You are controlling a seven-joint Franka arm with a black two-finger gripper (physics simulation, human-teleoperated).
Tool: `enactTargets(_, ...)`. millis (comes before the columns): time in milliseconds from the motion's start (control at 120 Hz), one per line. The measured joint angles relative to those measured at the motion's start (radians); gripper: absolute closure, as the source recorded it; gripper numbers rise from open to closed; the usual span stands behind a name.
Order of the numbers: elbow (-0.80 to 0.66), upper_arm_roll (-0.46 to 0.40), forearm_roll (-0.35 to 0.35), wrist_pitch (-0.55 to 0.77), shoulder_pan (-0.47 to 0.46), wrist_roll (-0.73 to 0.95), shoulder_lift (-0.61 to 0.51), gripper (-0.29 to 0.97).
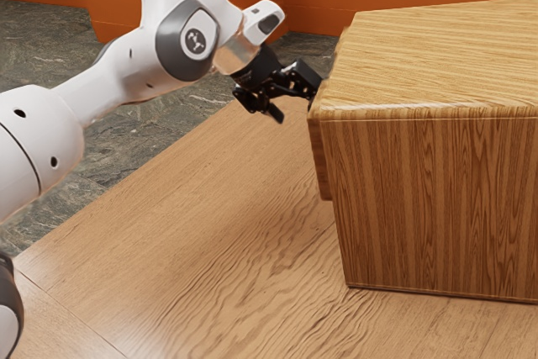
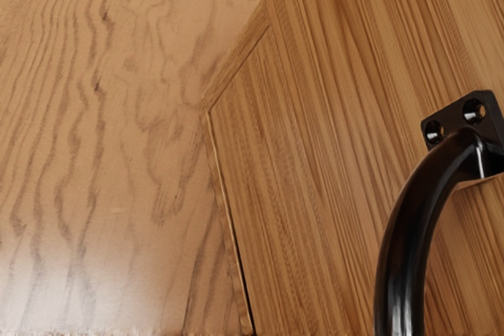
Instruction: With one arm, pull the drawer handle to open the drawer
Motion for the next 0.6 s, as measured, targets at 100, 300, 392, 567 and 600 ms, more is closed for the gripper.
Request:
enactTargets(100,-0.021,0.005,-0.001,0.0,0.003,0.001,-0.015,0.0)
enactTargets(300,-0.086,0.008,-0.001,0.001,0.03,0.004,-0.072,0.0)
enactTargets(392,-0.114,0.008,-0.002,0.001,0.045,0.006,-0.089,0.0)
enactTargets(567,-0.171,0.008,-0.008,0.003,0.09,0.011,-0.136,0.0)
enactTargets(600,-0.179,0.008,-0.008,0.003,0.098,0.012,-0.143,0.0)
